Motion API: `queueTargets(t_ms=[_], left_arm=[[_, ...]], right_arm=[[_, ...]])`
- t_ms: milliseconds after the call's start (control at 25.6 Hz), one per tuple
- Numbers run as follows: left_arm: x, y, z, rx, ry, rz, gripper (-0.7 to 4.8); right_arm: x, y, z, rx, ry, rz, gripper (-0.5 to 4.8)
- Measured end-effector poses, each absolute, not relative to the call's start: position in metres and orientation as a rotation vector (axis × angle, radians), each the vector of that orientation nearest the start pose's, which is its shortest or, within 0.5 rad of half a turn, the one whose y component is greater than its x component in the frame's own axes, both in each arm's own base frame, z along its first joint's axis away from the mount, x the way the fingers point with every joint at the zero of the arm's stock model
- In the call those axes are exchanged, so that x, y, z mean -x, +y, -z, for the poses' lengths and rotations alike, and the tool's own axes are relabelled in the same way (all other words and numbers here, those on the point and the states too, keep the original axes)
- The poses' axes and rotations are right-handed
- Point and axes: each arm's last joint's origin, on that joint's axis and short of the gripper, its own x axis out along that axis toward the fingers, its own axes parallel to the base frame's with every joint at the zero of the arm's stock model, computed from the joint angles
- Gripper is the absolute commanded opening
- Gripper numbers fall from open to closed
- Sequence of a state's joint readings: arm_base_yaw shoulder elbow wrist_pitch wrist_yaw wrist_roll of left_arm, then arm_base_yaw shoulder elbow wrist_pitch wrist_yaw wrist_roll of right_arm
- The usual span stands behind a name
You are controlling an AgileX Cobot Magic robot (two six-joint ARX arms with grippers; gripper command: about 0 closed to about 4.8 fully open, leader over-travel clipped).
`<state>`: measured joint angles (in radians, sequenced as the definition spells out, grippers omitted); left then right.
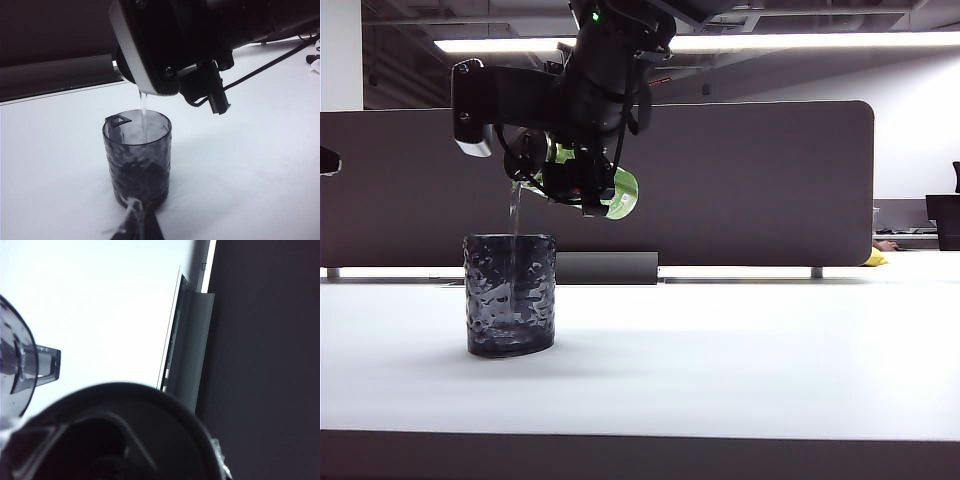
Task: Pick up the metal can, pour some water into the cup, then place the can back on the table.
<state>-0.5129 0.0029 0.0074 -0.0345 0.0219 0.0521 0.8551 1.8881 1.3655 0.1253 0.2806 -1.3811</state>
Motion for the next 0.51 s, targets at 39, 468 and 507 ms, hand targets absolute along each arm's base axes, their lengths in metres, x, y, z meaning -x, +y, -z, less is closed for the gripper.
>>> queueTargets(t_ms=[39, 468, 507], left_arm=[[-0.0845, -0.0483, -0.1625, -0.058, 0.015, 0.536, -0.05], [-0.0845, -0.0483, -0.1625, -0.058, 0.015, 0.535, -0.05], [-0.0845, -0.0483, -0.1625, -0.058, 0.016, 0.535, -0.05]], right_arm=[[-0.29, 0.3213, -0.2472, 1.541, -0.112, -0.724, 2.91], [-0.2904, 0.3218, -0.2487, 1.534, -0.124, -0.713, 2.91], [-0.2904, 0.3218, -0.2487, 1.534, -0.124, -0.713, 2.91]])
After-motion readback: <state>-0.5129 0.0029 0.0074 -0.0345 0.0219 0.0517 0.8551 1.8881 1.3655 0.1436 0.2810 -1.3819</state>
